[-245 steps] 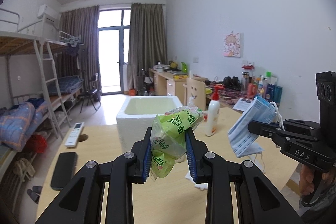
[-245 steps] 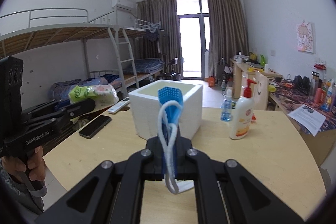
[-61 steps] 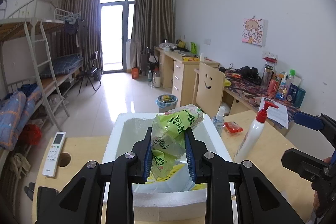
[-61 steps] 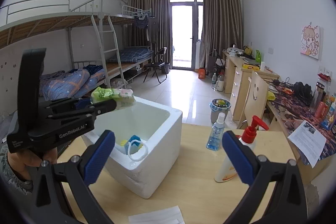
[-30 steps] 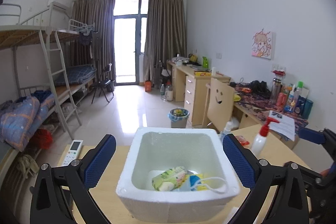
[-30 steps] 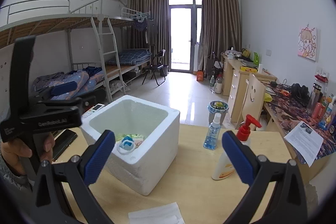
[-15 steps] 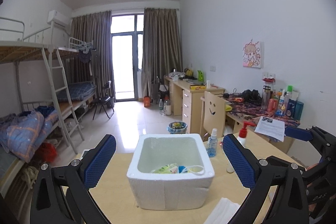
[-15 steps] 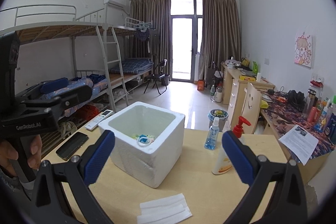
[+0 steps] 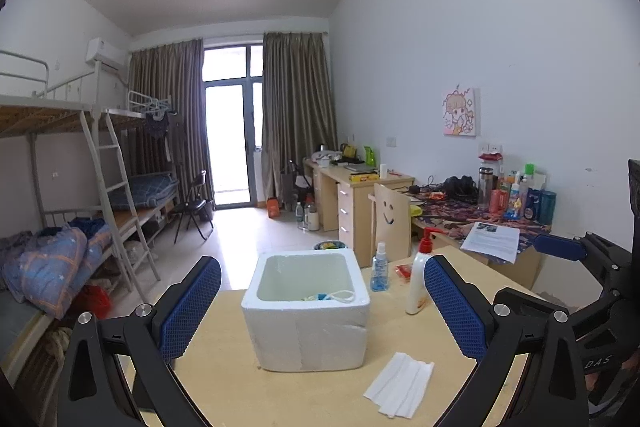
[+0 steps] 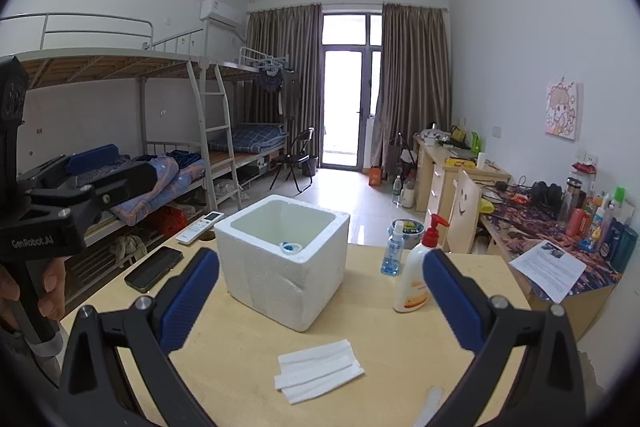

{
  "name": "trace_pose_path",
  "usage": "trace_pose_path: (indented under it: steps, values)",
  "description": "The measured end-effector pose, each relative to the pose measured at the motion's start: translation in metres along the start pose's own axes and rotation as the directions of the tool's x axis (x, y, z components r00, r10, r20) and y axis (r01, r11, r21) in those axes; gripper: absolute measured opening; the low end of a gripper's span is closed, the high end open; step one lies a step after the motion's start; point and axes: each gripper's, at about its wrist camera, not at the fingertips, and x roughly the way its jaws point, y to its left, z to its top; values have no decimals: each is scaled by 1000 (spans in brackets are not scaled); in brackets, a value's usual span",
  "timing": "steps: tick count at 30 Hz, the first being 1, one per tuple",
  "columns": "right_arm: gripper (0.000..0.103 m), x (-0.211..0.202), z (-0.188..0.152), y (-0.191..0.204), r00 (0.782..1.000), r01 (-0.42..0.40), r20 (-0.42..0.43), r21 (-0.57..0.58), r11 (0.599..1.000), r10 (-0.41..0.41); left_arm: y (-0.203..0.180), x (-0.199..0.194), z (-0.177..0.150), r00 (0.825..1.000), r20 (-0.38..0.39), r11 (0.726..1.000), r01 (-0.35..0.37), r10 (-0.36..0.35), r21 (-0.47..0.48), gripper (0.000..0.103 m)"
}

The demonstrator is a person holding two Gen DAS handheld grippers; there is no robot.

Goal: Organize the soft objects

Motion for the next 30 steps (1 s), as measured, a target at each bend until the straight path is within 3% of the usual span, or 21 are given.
trace_pose_path:
  steps: [17, 30]
  values:
    - [103, -50, -26, 13, 998, 31, 48, -6, 1000, -30, -14, -63, -25, 997, 55, 999, 46, -45, -10, 102]
    - [103, -55, -59, 11, 996, 61, 61, 25, 998, -63, -11, -69, -65, 997, 60, 998, 52, -50, -29, 102]
